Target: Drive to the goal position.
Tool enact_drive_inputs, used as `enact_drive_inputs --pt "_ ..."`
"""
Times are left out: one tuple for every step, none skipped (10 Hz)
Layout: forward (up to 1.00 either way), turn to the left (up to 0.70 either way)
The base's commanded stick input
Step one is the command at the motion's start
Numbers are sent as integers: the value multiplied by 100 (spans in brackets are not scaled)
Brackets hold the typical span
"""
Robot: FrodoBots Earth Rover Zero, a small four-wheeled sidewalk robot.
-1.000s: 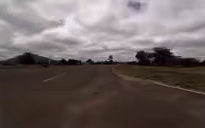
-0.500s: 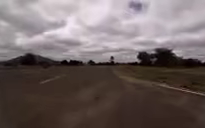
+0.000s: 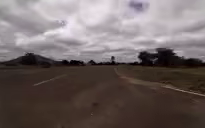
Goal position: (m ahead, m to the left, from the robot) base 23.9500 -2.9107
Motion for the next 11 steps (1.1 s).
enact_drive_inputs --pt "60 0" --pt "60 0" --pt "60 0" --pt "60 0" --pt "60 0" --pt "60 0" --pt "60 0" --pt "60 0" --pt "60 0" --pt "60 0" --pt "60 0"
